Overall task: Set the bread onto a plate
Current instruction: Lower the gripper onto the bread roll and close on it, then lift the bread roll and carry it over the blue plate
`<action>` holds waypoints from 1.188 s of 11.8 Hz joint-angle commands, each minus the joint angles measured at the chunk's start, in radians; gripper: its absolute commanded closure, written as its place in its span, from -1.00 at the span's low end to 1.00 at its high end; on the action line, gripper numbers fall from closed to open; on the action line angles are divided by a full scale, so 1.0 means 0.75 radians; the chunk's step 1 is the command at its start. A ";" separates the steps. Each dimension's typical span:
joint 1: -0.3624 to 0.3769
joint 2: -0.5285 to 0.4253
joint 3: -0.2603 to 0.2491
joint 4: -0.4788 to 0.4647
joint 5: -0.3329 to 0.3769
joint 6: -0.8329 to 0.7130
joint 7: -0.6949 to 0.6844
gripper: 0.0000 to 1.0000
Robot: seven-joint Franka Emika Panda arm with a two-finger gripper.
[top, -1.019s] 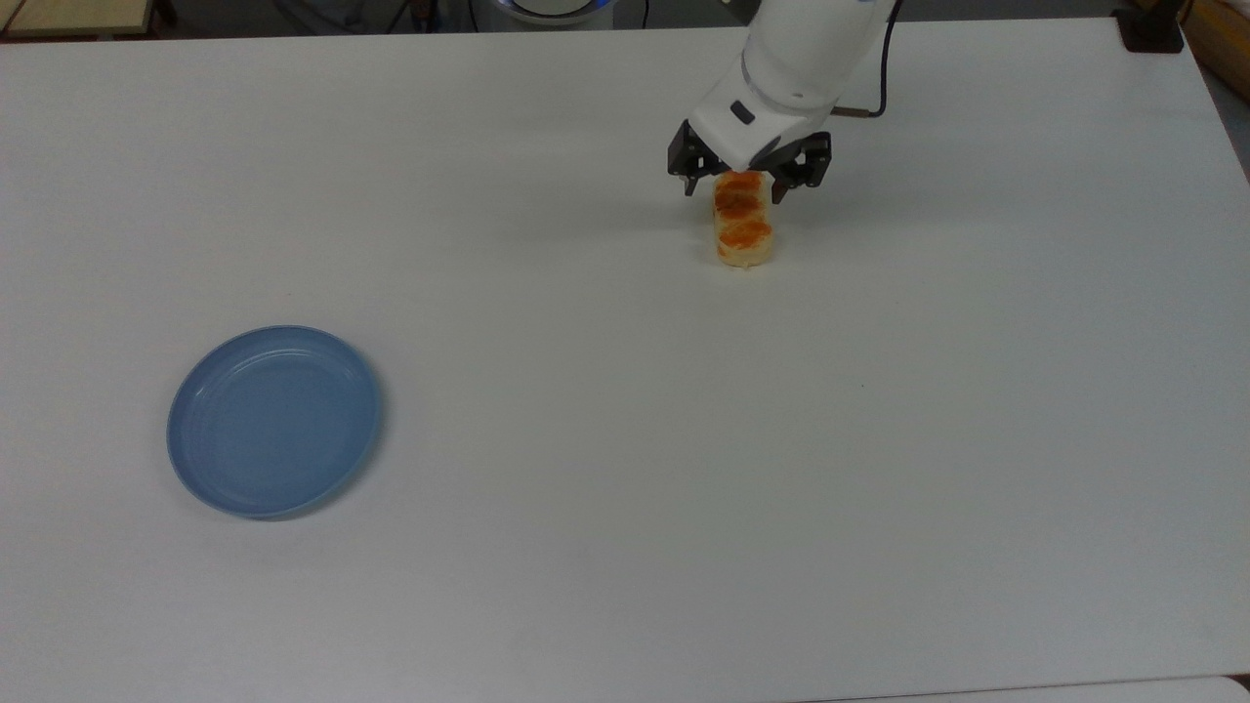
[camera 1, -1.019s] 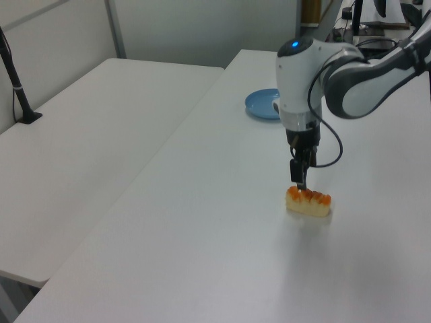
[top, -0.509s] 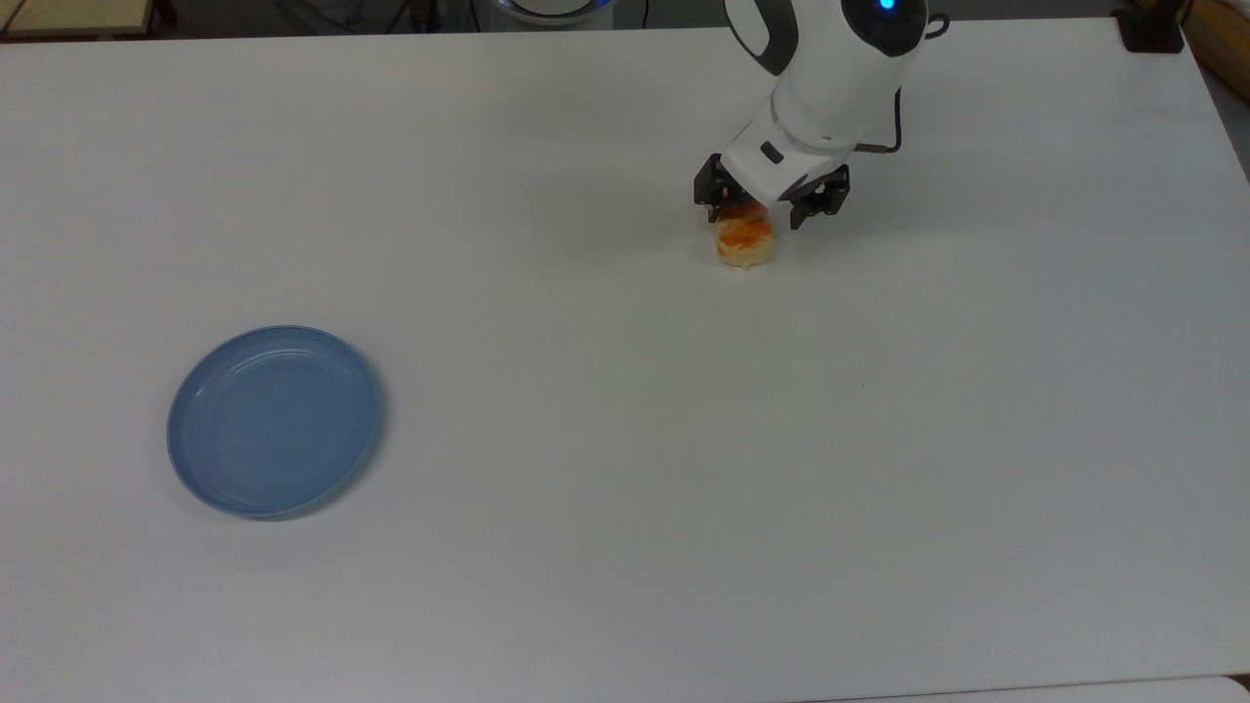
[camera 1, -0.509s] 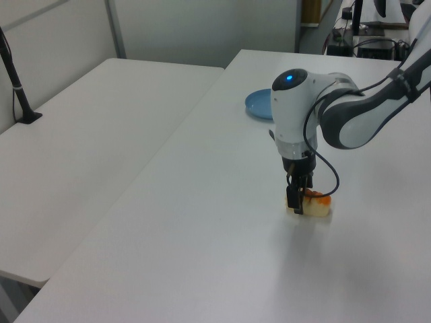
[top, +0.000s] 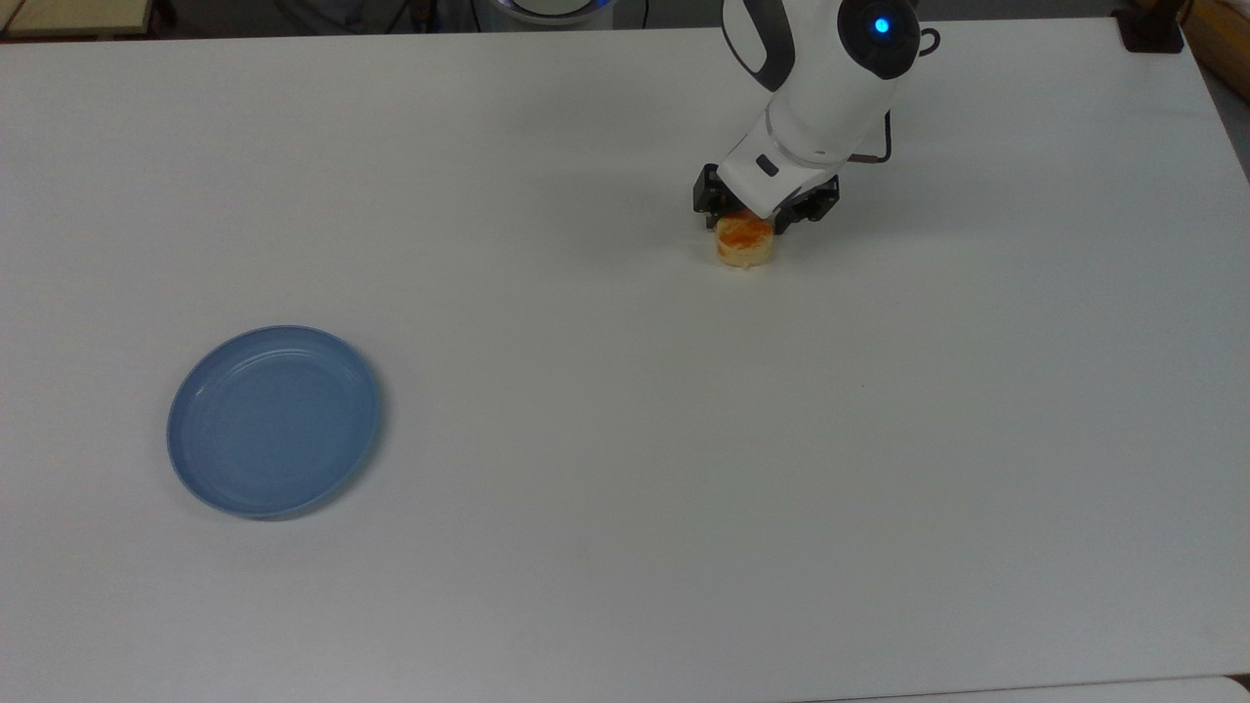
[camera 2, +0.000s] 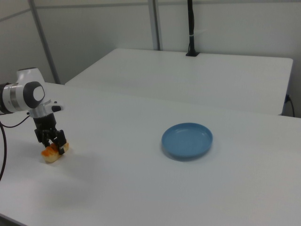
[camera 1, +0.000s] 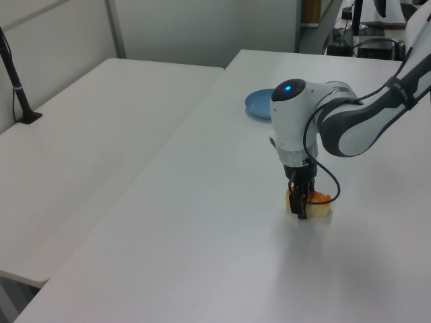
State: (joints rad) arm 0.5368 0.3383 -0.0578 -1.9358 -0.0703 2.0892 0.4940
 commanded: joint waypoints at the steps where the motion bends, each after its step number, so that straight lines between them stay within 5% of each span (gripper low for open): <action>1: 0.014 -0.038 -0.011 -0.063 -0.023 0.017 -0.045 0.51; 3: 0.010 -0.073 -0.011 -0.066 -0.023 -0.006 -0.066 0.86; 8: -0.030 -0.236 -0.052 -0.043 -0.021 -0.165 -0.139 0.88; 12: -0.106 -0.285 -0.142 0.254 0.014 -0.400 -0.229 0.88; 14: -0.145 -0.283 -0.258 0.467 0.110 -0.521 -0.325 0.88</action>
State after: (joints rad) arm 0.4520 0.1144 -0.1687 -1.7522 -0.0595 1.8038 0.3346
